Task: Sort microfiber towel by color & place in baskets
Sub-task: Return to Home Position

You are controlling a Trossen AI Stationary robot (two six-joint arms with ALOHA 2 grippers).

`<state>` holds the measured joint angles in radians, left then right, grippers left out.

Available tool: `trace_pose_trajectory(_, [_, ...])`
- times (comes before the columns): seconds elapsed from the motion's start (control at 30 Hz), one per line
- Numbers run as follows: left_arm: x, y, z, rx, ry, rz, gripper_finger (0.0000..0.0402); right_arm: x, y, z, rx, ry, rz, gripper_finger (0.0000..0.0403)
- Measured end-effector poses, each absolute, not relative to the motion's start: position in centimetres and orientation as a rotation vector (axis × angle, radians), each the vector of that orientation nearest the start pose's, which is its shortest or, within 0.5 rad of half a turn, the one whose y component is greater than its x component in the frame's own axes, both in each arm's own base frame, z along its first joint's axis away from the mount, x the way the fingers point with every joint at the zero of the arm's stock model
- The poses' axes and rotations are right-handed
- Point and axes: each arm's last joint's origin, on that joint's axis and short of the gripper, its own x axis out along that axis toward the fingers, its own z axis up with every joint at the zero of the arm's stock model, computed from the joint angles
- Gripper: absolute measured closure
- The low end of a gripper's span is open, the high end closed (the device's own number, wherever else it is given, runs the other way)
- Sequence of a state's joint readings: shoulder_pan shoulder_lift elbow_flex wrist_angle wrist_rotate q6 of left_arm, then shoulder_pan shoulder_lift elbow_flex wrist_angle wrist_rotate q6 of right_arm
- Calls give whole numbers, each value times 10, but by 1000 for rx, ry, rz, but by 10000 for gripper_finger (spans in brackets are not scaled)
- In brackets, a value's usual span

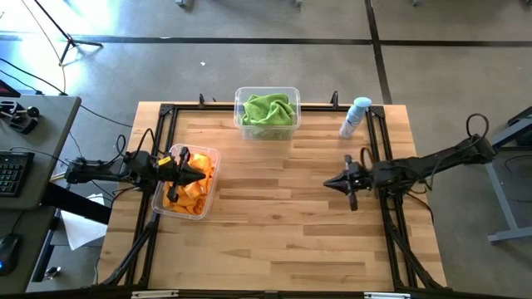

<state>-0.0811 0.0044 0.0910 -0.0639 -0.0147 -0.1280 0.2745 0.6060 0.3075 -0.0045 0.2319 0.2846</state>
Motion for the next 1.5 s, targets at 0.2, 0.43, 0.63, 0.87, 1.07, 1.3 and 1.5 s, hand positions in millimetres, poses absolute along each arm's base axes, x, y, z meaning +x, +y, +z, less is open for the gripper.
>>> trace_pose_trajectory(0.2, [91, -7, 188, -129, -18, -68, 401, 120, 27, 192, 222, 158, 30, 403])
trace_pose_trajectory(0.43, [91, -7, 188, -129, -19, -68, 401, 104, 22, 183, 248, 30, 75, 403])
trace_pose_trajectory(0.63, [91, -7, 188, -129, -18, -68, 401, 95, 13, 188, 194, -65, 32, 403])
trace_pose_trajectory(0.87, [91, -7, 188, -129, -19, -68, 401, 93, 7, 186, 188, -55, 46, 403])
trace_pose_trajectory(1.07, [91, -7, 188, -129, -19, -68, 401, 93, 5, 186, 175, -50, 45, 403])
trace_pose_trajectory(1.3, [91, -7, 188, -129, -19, -67, 401, 93, 5, 181, 172, -2, 41, 403])
trace_pose_trajectory(1.5, [91, -7, 188, -129, -19, -68, 401, 93, 3, 175, 174, 53, -14, 403])
